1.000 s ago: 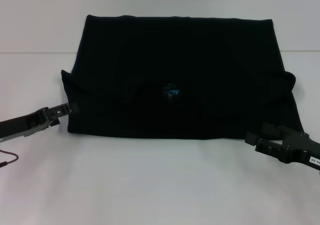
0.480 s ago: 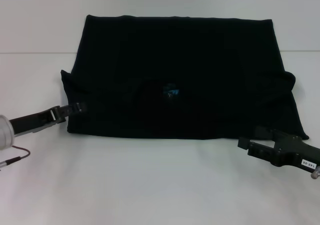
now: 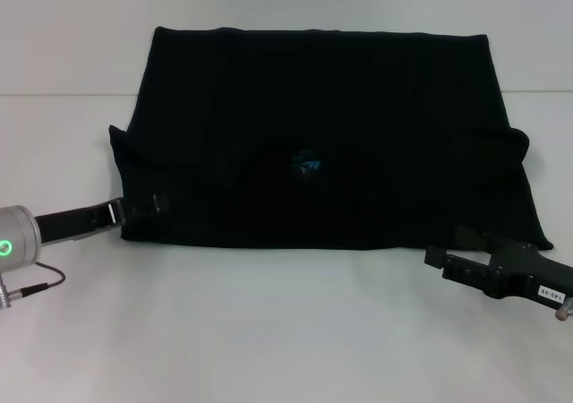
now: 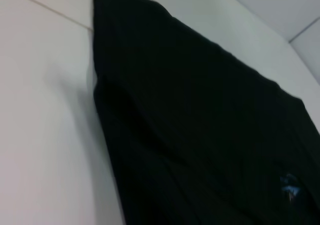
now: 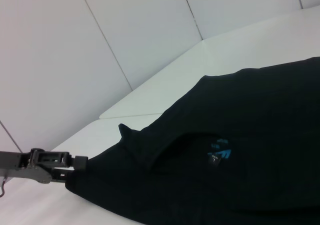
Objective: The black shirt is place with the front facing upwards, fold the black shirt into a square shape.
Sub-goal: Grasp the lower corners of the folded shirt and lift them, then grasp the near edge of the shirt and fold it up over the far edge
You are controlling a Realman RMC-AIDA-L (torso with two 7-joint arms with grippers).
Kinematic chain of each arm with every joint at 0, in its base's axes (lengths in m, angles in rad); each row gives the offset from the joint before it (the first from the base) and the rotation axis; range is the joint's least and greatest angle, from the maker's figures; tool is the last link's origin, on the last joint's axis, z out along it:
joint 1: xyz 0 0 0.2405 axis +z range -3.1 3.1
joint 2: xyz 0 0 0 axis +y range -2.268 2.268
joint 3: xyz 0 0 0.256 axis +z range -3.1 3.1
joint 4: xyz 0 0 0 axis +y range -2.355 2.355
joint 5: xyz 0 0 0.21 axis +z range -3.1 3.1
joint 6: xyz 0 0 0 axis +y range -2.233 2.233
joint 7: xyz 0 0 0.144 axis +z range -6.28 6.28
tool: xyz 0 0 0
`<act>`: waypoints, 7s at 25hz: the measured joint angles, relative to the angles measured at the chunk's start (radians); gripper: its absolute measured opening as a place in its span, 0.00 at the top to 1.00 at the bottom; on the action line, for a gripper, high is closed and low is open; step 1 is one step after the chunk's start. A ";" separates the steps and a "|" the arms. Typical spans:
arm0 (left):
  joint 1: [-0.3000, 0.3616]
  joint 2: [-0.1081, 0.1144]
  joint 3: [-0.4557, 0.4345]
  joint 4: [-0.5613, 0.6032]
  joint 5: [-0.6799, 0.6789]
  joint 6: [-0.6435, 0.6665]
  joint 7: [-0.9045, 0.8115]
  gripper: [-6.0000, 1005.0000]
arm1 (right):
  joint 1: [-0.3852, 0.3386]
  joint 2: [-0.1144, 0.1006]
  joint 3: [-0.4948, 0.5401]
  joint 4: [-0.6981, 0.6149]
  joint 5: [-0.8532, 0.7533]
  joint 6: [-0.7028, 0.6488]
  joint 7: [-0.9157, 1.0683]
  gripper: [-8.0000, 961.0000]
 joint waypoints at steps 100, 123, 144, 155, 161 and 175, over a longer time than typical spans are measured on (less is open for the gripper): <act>-0.024 0.012 0.005 0.030 0.042 0.087 -0.007 0.93 | 0.290 -0.106 -0.185 -0.267 -0.686 0.153 1.099 0.91; 0.018 0.056 -0.060 0.163 0.475 0.893 -0.095 0.92 | 0.141 -0.105 -0.204 -0.335 -0.871 -0.444 0.905 0.94; -0.061 0.099 -0.238 0.069 0.106 0.585 -0.148 0.90 | 0.137 -0.182 0.198 -0.145 -0.366 -0.334 0.851 0.95; -0.009 0.045 -0.259 -0.116 -0.236 0.143 0.087 0.89 | 0.163 -0.024 0.241 -0.044 -0.034 0.178 0.661 0.94; -0.032 -0.005 -0.257 -0.151 -0.325 -0.029 0.224 0.89 | 0.217 0.010 0.242 0.033 0.053 0.385 0.478 0.94; -0.096 -0.062 -0.254 -0.174 -0.458 -0.234 0.442 0.88 | 0.270 0.021 0.239 0.110 0.197 0.530 0.291 0.94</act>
